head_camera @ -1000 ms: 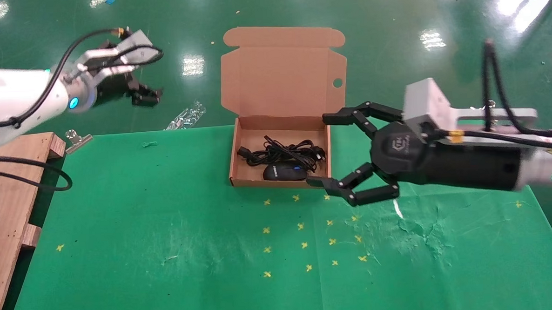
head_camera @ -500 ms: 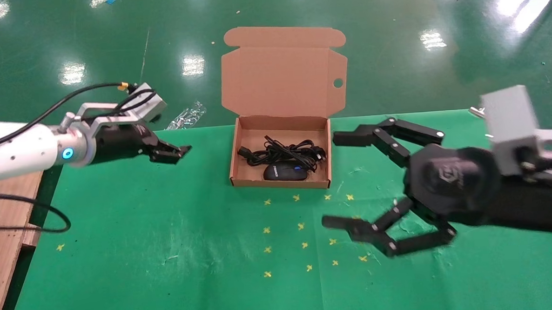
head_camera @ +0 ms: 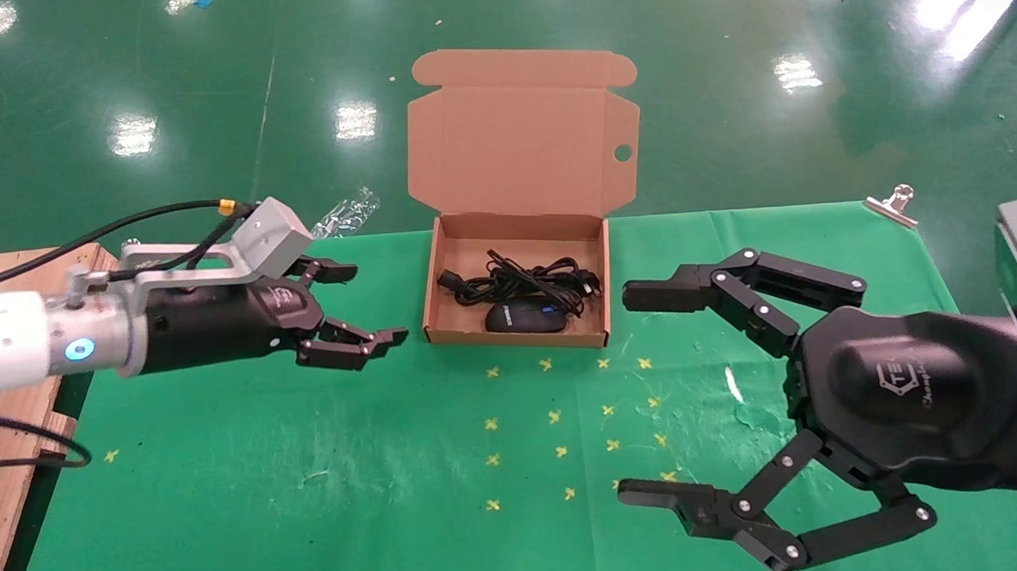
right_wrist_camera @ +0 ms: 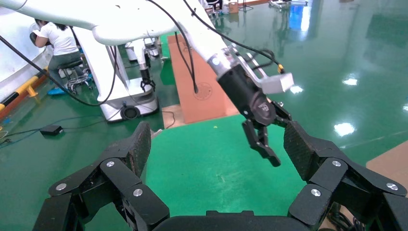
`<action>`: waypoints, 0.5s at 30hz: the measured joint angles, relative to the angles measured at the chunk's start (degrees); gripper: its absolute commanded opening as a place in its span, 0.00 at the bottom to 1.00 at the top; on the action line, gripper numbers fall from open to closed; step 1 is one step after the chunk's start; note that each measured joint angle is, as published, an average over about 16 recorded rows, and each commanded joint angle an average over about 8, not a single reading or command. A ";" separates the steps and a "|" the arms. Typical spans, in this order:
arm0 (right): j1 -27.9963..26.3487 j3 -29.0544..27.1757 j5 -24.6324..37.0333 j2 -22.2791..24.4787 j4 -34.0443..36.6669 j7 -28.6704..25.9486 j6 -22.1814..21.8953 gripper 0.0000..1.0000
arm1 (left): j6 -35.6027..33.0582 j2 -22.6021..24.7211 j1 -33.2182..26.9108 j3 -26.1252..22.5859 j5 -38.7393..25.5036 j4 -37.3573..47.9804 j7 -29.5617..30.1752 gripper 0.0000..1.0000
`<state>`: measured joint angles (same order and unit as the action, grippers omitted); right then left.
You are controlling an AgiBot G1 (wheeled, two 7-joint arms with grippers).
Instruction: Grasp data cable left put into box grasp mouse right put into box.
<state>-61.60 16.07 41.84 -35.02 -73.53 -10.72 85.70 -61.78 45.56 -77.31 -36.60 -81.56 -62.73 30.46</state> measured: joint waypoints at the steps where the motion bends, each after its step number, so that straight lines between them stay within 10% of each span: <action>1: 0.00 0.01 0.00 0.00 0.00 0.00 0.00 1.00 | -0.90 -0.40 0.59 0.78 1.50 -0.41 -0.74 1.00; 15: -0.02 0.07 -0.04 0.02 0.01 0.04 -0.02 1.00 | -13.31 -5.87 8.76 11.46 22.10 -6.04 -10.97 1.00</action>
<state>-61.62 16.14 41.80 -34.99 -73.52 -10.68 85.69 -75.09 39.69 -68.55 -25.15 -59.46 -68.77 19.49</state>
